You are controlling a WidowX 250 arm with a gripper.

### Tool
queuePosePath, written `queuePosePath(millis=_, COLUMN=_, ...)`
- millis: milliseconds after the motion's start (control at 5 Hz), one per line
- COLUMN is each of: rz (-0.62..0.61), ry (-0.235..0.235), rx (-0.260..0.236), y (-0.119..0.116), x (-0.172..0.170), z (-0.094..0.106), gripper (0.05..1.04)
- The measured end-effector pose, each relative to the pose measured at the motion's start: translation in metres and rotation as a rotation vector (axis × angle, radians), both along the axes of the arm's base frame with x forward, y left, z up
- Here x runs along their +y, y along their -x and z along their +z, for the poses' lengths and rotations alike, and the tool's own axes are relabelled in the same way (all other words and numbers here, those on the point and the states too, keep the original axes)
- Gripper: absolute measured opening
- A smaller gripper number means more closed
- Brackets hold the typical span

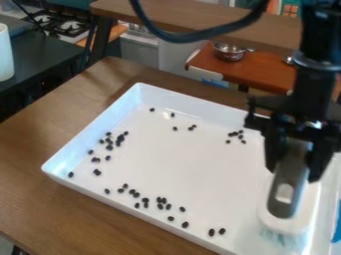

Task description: Sweep into pile

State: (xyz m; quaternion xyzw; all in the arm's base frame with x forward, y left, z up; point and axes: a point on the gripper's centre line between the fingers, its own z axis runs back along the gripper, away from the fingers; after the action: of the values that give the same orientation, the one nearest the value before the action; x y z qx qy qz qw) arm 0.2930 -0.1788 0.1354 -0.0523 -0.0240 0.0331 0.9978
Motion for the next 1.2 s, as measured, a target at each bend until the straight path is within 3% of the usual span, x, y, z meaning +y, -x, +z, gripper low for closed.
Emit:
queuePosePath(millis=400, rz=0.001, ry=-0.055, rx=-0.016, y=-0.002, x=-0.018, z=-0.016, gripper=0.49)
queuePosePath(millis=1200, rz=-0.023, ry=-0.091, rx=-0.046, y=0.003, x=-0.045, z=-0.037, gripper=0.49)
